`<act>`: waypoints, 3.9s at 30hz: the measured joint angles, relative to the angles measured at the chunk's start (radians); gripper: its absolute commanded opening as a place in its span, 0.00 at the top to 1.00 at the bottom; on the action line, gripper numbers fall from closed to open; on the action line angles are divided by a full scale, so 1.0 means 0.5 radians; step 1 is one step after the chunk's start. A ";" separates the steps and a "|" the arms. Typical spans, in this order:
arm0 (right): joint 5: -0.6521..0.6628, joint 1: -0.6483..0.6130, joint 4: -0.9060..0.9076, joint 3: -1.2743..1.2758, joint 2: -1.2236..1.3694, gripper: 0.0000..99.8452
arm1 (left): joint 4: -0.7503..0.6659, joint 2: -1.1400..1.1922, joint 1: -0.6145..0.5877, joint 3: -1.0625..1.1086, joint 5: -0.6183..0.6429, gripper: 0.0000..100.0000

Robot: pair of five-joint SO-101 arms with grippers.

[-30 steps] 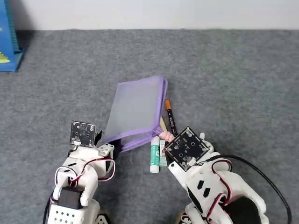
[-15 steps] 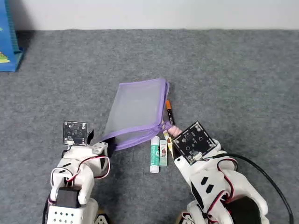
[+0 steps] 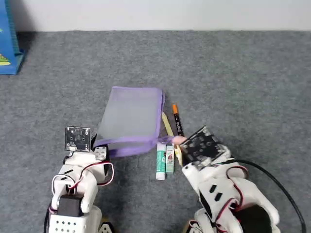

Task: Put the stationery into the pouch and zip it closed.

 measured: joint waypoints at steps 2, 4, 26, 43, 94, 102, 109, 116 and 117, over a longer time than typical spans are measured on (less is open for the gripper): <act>-0.043 0.055 0.025 -0.003 -0.009 0.74 | 0.110 0.000 0.012 -0.089 0.003 0.99; -0.043 0.117 0.034 0.000 -0.003 0.75 | 0.255 0.000 0.012 -0.209 0.034 0.99; -0.098 0.411 -0.767 0.239 1.000 0.76 | 0.868 0.074 0.252 -1.255 0.242 0.99; -0.359 0.411 -1.332 0.239 1.807 0.76 | 1.172 1.200 0.012 -2.065 0.209 0.99; -0.359 0.015 -1.059 -0.973 3.492 0.91 | 1.430 1.522 -0.301 -2.240 0.203 0.99; -0.359 0.037 -1.040 -0.991 3.489 0.98 | 1.427 1.522 -0.301 -2.222 0.203 0.99; -0.267 0.034 -0.850 -1.000 3.366 0.98 | 1.427 1.522 -0.301 -2.222 0.203 0.99; -0.258 0.031 -0.611 -1.000 3.093 0.98 | 1.427 1.522 -0.301 -2.222 0.203 0.99; -0.258 0.043 -0.565 -0.997 3.032 0.98 | 1.427 1.522 -0.301 -2.222 0.203 0.99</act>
